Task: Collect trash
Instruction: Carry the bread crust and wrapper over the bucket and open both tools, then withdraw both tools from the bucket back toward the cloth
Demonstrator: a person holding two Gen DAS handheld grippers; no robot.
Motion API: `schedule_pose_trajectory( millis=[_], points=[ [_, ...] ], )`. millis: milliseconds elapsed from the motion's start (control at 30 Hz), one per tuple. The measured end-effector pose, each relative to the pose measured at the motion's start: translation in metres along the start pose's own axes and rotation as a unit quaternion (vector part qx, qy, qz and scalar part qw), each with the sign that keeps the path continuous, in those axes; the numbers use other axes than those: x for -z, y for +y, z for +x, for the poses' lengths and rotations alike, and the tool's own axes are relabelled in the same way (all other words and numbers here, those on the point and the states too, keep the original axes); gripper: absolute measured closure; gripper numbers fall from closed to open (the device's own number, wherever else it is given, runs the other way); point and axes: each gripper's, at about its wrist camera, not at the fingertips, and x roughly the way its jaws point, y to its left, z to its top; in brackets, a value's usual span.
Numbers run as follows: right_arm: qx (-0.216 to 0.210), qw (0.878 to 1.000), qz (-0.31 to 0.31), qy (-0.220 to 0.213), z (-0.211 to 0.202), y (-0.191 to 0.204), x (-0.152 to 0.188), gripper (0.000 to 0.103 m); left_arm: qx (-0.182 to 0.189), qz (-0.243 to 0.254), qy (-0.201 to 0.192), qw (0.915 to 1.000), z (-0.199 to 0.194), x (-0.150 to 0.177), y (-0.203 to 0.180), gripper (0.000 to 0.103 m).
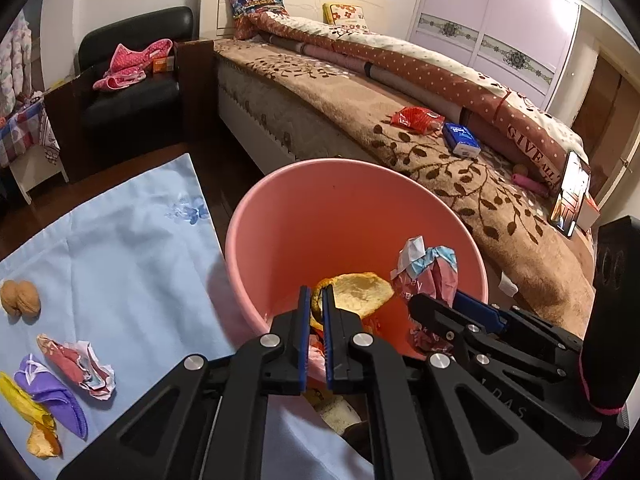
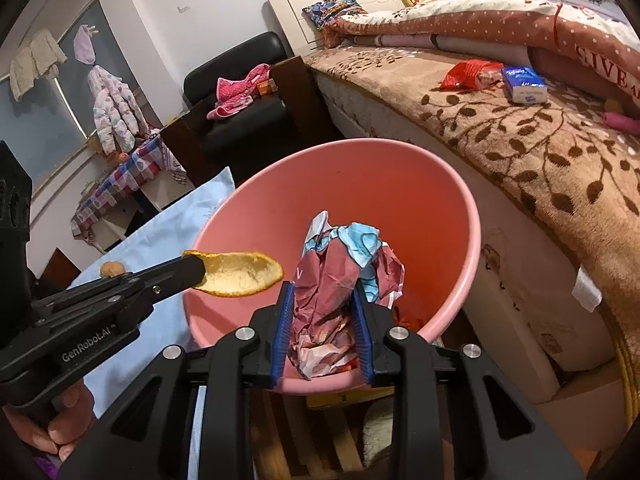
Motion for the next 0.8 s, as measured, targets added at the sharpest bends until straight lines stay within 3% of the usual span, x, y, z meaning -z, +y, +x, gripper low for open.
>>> schedule_pose_trajectory(
  millis=[133,233,300,800],
  points=[
    [0.001,1.000,-0.005,0.002,0.001,0.000,-0.001,0.070,-0.001,-0.001,0.000,1.0000,0.000,0.000,-0.001,0.098],
    [0.000,1.000,-0.006,0.005,0.001,0.001,-0.002,0.066,0.002,-0.005,-0.002,1.0000,-0.004,0.000,0.000,0.085],
    [0.000,1.000,-0.005,0.005,0.000,0.001,-0.001,0.066,-0.001,-0.006,-0.008,1.0000,-0.008,0.000,-0.001,0.069],
    [0.001,0.999,-0.022,-0.023,-0.035,0.015,0.003,0.066,-0.017,-0.008,-0.030,0.9994,-0.043,0.004,-0.003,0.065]
  ],
)
